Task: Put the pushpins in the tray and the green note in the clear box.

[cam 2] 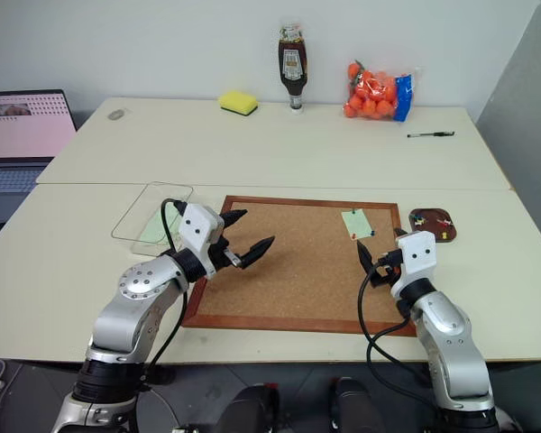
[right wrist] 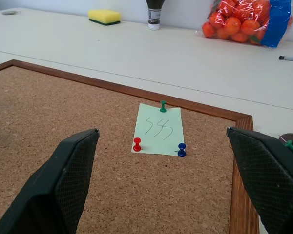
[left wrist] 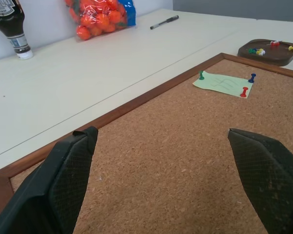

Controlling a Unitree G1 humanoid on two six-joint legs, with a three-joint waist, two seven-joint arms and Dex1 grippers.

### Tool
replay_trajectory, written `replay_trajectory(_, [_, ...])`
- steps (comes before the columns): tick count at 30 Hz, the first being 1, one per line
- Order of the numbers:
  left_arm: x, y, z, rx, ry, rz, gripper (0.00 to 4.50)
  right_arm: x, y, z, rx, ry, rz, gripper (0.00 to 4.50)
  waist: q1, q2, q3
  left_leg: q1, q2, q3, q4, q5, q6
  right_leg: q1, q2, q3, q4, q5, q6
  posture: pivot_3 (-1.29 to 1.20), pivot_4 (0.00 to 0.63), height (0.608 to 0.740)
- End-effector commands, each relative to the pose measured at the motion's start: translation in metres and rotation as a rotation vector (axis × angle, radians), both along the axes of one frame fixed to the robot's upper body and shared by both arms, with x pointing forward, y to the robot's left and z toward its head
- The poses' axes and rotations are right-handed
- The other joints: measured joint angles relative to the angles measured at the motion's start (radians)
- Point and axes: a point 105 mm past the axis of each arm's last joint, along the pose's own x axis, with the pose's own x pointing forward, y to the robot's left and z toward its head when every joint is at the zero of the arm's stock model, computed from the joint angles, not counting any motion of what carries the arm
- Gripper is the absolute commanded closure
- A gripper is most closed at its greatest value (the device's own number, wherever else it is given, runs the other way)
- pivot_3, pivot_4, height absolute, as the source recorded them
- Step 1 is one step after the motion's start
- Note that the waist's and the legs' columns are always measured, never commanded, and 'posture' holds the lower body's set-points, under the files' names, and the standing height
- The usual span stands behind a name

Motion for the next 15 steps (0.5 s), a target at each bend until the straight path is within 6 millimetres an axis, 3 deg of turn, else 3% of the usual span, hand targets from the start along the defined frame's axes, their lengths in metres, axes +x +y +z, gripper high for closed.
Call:
replay_trajectory(1, [-0.002,-0.004,0.015,-0.024,-0.049,-0.027,0.00,-0.002,0.005,0.015,0.012,-0.056,0.023,0.06,0.000,0.000,0.000,0.000,0.000,0.000,0.000,0.000,0.000,0.000,0.000,0.000,0.000,0.000,0.000,0.00,0.150,0.740])
replay_trajectory(9, [-0.001,-0.007,0.015,0.000,-0.033,-0.044,0.00,-0.003,0.008,0.015,0.012,-0.049,0.046,0.06,0.000,0.000,0.000,0.000,0.000,0.000,0.000,0.000,0.000,0.000,0.000,0.000,0.000,0.000,0.000,0.00,0.150,0.740])
replay_trajectory(15, [-0.003,-0.021,0.013,0.043,-0.013,-0.154,0.00,-0.006,0.016,0.016,0.028,-0.039,0.099,0.06,0.000,0.000,0.000,0.000,0.000,0.000,0.000,0.000,0.000,0.000,0.000,0.000,0.000,0.000,0.000,0.00,0.150,0.740])
